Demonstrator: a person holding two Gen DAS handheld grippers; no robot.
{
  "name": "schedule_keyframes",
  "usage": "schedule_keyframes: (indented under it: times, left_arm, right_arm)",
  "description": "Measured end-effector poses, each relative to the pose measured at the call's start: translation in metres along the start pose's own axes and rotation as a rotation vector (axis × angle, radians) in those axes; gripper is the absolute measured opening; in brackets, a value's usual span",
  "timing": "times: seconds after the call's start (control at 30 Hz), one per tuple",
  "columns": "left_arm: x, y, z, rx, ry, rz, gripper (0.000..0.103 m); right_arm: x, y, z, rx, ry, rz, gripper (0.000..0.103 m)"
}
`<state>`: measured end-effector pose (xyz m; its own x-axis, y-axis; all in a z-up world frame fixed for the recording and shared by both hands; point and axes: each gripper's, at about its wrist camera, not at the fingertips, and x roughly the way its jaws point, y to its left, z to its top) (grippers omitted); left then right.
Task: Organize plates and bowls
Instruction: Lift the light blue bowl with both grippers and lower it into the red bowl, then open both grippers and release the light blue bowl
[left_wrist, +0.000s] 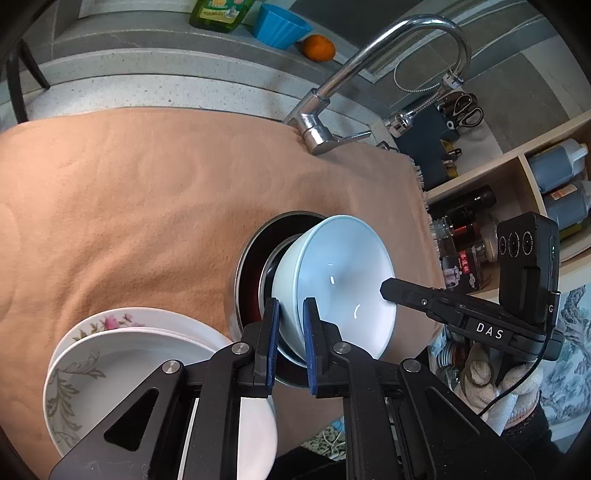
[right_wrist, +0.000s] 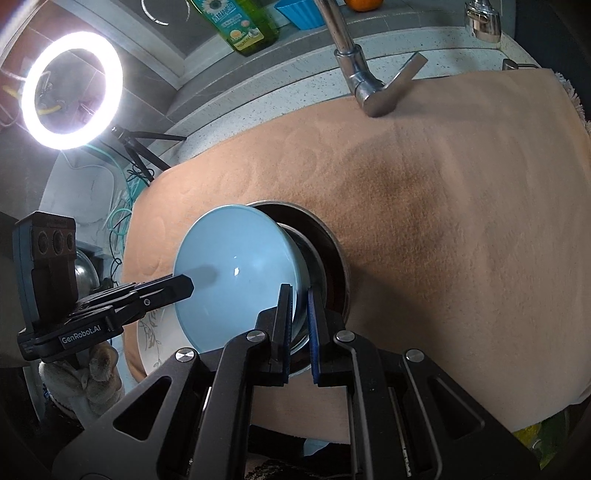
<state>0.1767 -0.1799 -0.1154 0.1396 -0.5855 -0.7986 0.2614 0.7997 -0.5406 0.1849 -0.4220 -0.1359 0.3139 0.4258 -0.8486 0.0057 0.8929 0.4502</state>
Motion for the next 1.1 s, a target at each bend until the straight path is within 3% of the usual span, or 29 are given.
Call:
schedule_keyframes:
  times: [0.43,0.93,1.0,1.03,1.07,1.1]
  left_arm:
    - [0.013,0.001,-0.001,0.002,0.029,0.026,0.011]
    - [0.006,0.000,-0.001,0.012,-0.010,0.039,0.012]
    - [0.002,0.000,0.000,0.015,-0.017,0.035,0.012]
    - [0.000,0.000,0.000,0.015,-0.021,0.031,0.013]
    - [-0.003,0.001,0.000,0.016,-0.026,0.027,0.022]
    - [-0.006,0.002,-0.001,0.017,-0.035,0.028,0.026]
  right_arm:
    - [0.007,-0.004,-0.006,0.011,0.019,-0.009,0.008]
    - [0.001,0.000,-0.009,-0.019,-0.011,-0.020,0.010]
    - [-0.004,-0.001,-0.009,-0.020,-0.026,-0.010,0.018]
    - [-0.007,-0.001,-0.009,-0.020,-0.038,-0.004,0.032]
    - [-0.011,-0.002,-0.010,-0.020,-0.052,-0.005,0.048]
    - [-0.015,-0.002,-0.010,-0.021,-0.075,-0.010,0.054]
